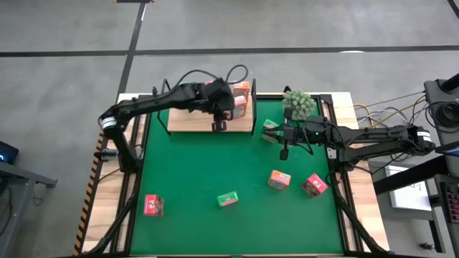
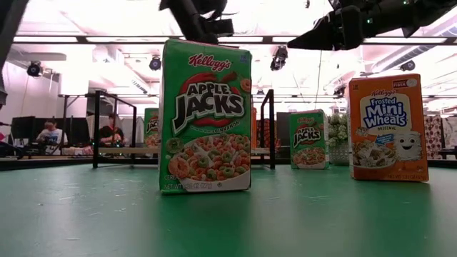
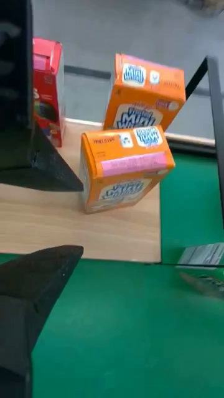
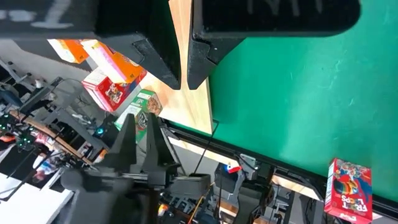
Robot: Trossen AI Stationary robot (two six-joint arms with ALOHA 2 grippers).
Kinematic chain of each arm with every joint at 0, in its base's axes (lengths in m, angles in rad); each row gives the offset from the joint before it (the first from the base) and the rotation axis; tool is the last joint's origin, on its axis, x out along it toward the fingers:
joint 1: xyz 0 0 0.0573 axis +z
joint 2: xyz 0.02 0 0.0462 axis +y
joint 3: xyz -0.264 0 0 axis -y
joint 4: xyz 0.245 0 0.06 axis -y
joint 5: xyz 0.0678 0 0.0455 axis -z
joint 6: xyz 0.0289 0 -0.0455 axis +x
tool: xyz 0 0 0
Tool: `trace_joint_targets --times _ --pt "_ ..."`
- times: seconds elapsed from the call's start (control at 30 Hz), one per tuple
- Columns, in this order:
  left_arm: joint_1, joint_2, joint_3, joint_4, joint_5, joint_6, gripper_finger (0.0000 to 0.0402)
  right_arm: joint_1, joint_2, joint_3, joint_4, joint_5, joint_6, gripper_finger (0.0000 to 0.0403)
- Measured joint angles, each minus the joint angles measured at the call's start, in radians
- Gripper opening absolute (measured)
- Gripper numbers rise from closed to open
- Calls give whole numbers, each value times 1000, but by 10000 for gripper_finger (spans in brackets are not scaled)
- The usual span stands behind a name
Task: Stack cereal on shelf
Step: Put the left orange cereal box aligned with the other orange cereal box on the shelf
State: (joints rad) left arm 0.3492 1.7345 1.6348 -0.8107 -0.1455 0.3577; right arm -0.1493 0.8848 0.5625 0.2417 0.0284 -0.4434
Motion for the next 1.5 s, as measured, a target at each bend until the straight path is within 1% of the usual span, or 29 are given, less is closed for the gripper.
trace_joint_targets --times 0.13,0.27,0.4,0.53,0.73,1.03,1.13,1.37,1.5 --pt "1 -91 -191 208 -4 -9 97 0 0 0 1 0 5 18" --pt "3 -141 -340 391 -13 -22 71 0 0 0 2 0 5 18" --pt "6 -150 -442 538 -60 -26 46 0 0 0 2 0 1 18" --pt "25 -138 -507 655 -69 -25 29 0 0 0 2 0 0 18" --pt "69 -108 -539 735 -81 -26 2 0 0 0 1 0 -2 18" --pt "94 -53 -538 838 -81 -16 0 0 0 0 0 0 -3 18" --pt "95 -51 -540 845 -81 -16 0 0 0 0 0 0 -4 18" --pt "105 -47 -539 940 -81 -13 0 0 0 0 0 0 -5 18" --pt "105 -27 -539 964 -81 -12 0 0 0 0 0 0 -4 18"
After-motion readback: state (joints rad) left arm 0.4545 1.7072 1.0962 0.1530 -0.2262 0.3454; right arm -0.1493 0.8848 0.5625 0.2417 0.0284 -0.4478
